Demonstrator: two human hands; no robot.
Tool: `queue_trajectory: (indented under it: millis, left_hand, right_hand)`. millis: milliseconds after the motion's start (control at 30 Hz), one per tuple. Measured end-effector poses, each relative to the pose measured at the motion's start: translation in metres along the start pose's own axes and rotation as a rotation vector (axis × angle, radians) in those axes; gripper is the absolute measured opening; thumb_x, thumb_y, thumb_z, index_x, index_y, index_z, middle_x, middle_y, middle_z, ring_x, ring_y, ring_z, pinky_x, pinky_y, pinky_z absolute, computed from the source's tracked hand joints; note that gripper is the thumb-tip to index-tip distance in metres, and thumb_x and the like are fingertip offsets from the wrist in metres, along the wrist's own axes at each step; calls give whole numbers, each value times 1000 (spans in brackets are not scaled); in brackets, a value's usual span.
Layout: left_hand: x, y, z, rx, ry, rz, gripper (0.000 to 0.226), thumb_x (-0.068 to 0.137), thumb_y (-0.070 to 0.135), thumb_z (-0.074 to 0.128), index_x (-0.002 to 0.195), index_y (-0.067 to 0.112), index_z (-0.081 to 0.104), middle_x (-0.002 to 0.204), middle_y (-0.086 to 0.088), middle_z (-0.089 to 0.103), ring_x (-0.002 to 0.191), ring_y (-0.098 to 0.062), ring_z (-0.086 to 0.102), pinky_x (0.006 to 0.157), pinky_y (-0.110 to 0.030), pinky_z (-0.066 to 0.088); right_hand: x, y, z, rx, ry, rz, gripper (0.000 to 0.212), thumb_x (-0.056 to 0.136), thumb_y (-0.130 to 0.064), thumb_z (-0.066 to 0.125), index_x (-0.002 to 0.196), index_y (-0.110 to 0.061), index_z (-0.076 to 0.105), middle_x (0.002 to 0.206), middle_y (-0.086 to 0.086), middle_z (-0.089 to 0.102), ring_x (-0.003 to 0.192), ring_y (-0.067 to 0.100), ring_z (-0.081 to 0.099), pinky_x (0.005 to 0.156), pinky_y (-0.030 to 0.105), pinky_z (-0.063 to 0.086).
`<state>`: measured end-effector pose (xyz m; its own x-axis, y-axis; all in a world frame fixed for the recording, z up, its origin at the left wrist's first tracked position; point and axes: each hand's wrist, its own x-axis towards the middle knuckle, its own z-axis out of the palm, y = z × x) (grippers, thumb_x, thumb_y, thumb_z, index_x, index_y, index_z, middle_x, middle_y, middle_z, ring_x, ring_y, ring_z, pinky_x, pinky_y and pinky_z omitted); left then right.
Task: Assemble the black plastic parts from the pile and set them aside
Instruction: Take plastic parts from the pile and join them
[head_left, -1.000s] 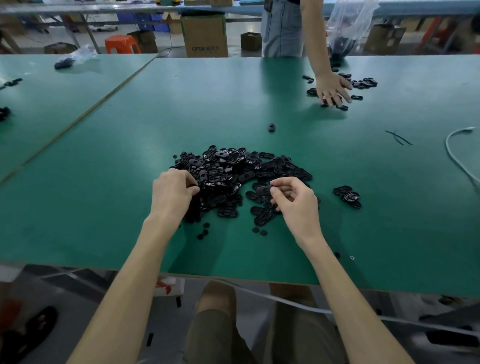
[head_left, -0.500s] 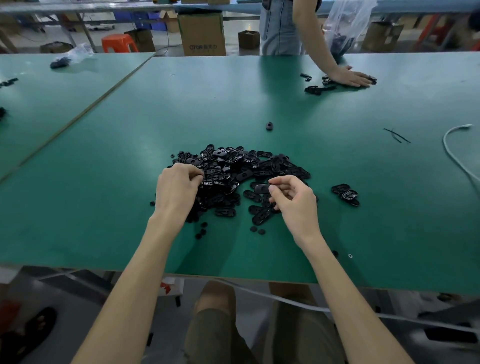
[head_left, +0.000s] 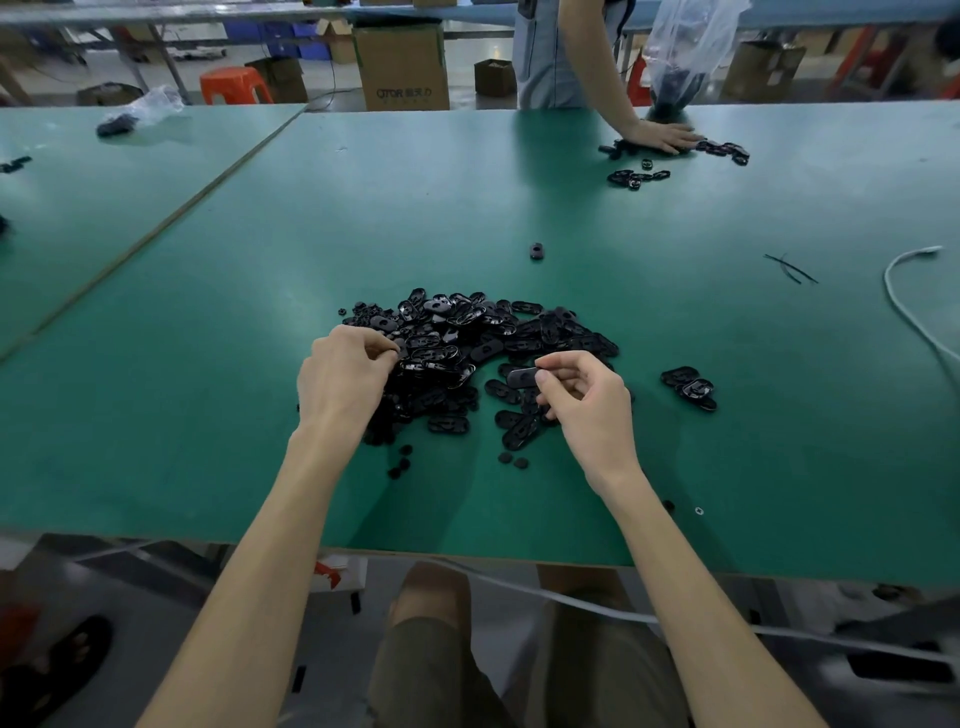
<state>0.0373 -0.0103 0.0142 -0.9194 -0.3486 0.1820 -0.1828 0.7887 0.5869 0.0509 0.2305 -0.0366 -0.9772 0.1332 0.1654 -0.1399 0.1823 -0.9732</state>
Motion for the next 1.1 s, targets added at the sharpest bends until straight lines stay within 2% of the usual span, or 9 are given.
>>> queue_trajectory:
  millis: [233, 300, 367, 500, 600, 733, 967, 1100]
  left_hand:
    - [-1, -3, 2, -58, 15, 3, 14, 98, 27, 68, 98, 21, 81, 92, 5, 75, 80, -18, 66, 72, -31, 46]
    - [0, 1, 4, -222, -59, 31, 11, 97, 26, 71, 97, 20, 80, 82, 9, 74, 68, -10, 66, 68, -22, 50]
    - [-2, 9, 6, -382, -166, 77, 7, 94, 22, 74, 95, 19, 81, 71, 11, 74, 54, -2, 63, 58, -8, 45]
    - [-13, 29, 21, -581, -331, 154, 10, 92, 12, 76, 100, 14, 81, 74, 4, 78, 65, -13, 72, 72, -10, 51]
    - [-23, 42, 39, -739, -391, 145, 9, 93, 9, 74, 100, 10, 78, 82, -4, 80, 67, -15, 73, 62, -12, 48]
    - [-32, 49, 58, -870, -376, 88, 9, 96, 11, 72, 103, 11, 76, 90, -3, 81, 71, -16, 76, 55, -16, 46]
    - [-43, 48, 75, -972, -279, 84, 10, 97, 14, 71, 107, 10, 69, 95, -1, 81, 75, -24, 78, 59, -19, 53]
    - [-43, 44, 78, -1006, -256, 110, 11, 99, 12, 68, 108, 12, 74, 96, -3, 80, 76, -21, 77, 63, -18, 52]
  right_hand:
    - [1, 0, 1, -3, 0, -3, 11, 98, -8, 70, 100, -19, 71, 86, -2, 73, 73, 7, 70, 68, 26, 59]
    - [1, 1, 1, 6, 2, -1, 11, 98, -8, 70, 101, -18, 71, 86, -2, 73, 73, 7, 70, 66, 25, 58]
    - [1, 1, 1, 13, 3, 0, 12, 98, -8, 70, 100, -19, 71, 87, -2, 73, 73, 7, 70, 65, 25, 57]
    - [0, 1, 1, 34, 15, 6, 12, 98, -8, 70, 100, -19, 72, 87, -2, 74, 73, 10, 70, 63, 27, 57]
    - [0, 0, 0, 57, 35, 5, 11, 97, -7, 70, 100, -18, 72, 85, -3, 74, 71, 10, 69, 62, 26, 56]
    - [1, 0, 0, 106, 83, 10, 9, 97, -6, 70, 102, -14, 72, 83, -2, 74, 69, 11, 70, 59, 23, 54]
    - [2, 1, -1, 171, 134, 32, 10, 98, -7, 70, 102, -16, 72, 81, -5, 76, 69, 11, 70, 59, 22, 54]
    - [2, 0, -1, 182, 135, 32, 10, 98, -8, 70, 102, -17, 72, 82, -7, 76, 69, 10, 70, 58, 21, 53]
